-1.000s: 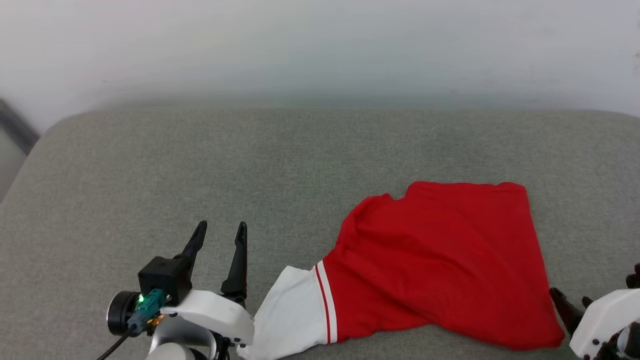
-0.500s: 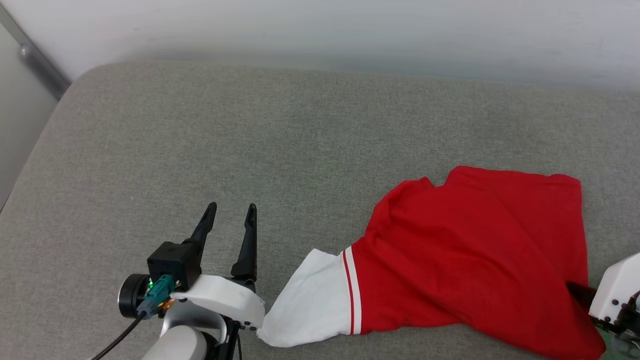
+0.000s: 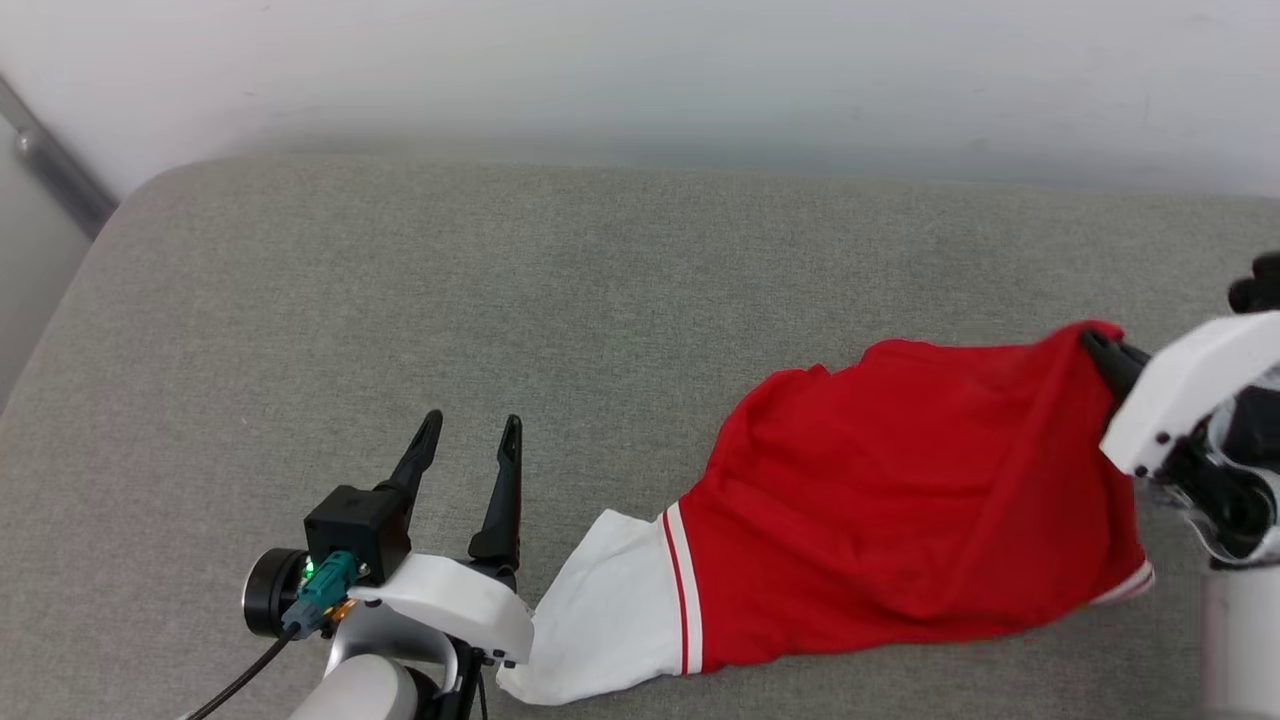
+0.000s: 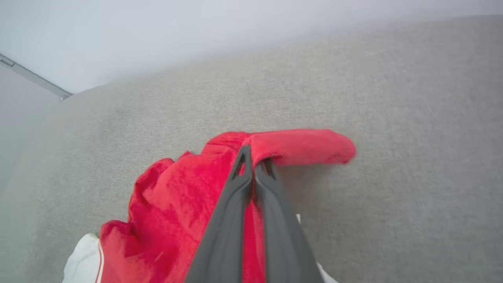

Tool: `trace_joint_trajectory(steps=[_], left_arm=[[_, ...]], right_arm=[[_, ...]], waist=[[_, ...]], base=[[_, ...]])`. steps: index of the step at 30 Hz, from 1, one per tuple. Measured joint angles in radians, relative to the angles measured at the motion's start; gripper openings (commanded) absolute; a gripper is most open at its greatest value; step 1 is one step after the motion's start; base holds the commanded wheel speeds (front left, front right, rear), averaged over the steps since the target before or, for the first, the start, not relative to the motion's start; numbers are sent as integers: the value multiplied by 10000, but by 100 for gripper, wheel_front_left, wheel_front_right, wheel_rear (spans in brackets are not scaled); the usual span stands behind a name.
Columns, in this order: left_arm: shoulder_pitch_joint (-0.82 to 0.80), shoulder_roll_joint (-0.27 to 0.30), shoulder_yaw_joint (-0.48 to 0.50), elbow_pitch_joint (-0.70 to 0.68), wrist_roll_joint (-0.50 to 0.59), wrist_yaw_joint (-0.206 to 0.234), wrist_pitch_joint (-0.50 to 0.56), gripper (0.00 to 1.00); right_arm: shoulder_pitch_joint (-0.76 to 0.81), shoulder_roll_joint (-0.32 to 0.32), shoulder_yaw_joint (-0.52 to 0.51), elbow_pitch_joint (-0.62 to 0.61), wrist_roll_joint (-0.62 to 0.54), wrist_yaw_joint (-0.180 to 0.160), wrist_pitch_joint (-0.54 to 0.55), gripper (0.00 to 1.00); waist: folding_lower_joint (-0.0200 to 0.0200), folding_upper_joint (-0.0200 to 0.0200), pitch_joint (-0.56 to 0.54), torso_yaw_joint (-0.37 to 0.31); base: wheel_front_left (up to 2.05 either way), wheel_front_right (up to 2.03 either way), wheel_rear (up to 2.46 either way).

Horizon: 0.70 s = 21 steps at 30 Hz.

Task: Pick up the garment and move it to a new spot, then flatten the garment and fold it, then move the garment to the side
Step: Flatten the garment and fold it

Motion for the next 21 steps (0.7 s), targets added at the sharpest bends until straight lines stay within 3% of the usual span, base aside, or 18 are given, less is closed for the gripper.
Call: trace_joint_trajectory(steps=[8,20,21], left_arm=[[-144,-71,-148,-21,15,-88,17,100],[-553,-326,-276,253,54,-267,-119,100],[-589,-347,-276,284,54,-268,-136,100]], right_arm=[[-1205,487,2266,59,176,0,-955,0],[-1583,629,5846,3766,1085,0,-2481,0],[-1587,631,6057,3985,1175,0,-2608,5]], waist=[[0,0,179,85],[0,0,1059,588],[1,0,1103,611]], base=[[0,0,0],[0,0,0],[0,0,0]])
